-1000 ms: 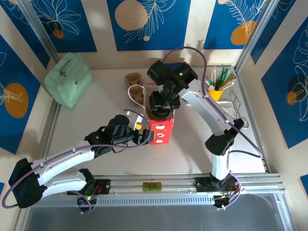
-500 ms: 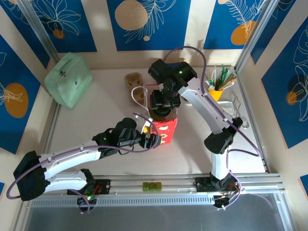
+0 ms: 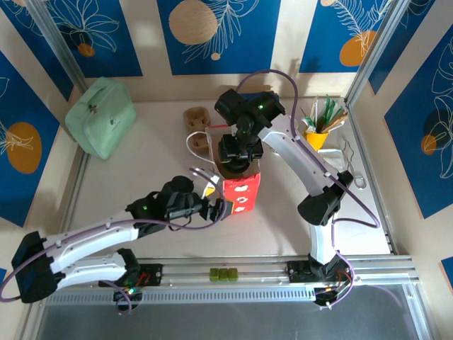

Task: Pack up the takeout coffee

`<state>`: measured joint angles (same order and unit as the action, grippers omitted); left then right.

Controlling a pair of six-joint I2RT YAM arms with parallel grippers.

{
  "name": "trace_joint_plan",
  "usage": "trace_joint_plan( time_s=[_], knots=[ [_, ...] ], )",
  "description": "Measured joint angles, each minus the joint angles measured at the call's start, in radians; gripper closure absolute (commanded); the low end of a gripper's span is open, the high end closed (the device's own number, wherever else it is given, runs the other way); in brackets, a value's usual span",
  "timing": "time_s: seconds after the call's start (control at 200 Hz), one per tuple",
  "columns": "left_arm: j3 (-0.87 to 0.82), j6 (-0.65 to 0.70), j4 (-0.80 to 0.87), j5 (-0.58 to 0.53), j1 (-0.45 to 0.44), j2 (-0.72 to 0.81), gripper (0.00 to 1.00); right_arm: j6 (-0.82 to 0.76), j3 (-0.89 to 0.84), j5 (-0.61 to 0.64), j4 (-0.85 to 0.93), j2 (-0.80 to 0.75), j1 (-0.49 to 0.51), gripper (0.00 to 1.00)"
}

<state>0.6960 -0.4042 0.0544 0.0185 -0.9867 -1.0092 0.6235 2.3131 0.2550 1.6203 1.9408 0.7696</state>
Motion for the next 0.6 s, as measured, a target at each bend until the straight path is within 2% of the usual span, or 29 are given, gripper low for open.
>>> trace_joint_plan(
  time_s=[0.295, 0.6],
  knots=[
    [-0.005, 0.06, 0.127, -0.013, 0.0, 0.192, 0.07, -0.011, 0.0, -0.012, 0.0, 0.057, 0.02, 0.35],
    [-0.005, 0.078, 0.191, -0.024, 0.0, 0.221, 0.07, -0.014, -0.055, -0.007, 0.0, 0.06, 0.02, 0.35]
  ],
)
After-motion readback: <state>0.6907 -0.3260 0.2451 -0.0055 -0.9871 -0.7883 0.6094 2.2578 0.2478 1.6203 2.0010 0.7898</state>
